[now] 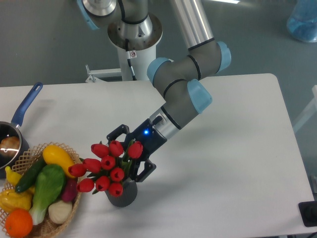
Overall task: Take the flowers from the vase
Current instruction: 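Close the gripper on the tulip stems, then lift the gripped tulip bunch up out of the black vase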
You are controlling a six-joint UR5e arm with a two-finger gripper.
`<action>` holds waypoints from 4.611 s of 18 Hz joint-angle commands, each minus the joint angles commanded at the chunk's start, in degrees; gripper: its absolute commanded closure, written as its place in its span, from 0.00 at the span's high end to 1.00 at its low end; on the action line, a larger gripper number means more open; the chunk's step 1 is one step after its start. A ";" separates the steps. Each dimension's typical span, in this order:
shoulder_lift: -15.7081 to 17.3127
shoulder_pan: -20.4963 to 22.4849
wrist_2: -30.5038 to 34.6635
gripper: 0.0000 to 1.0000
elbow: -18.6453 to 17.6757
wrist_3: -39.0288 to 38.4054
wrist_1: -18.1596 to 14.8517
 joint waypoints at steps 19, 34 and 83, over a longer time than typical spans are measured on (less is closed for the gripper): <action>-0.79 0.09 0.00 0.82 -0.53 0.62 0.00; -0.70 0.18 0.00 0.50 -0.53 -0.09 -0.09; 8.00 4.22 -11.87 0.36 2.63 -13.53 -0.18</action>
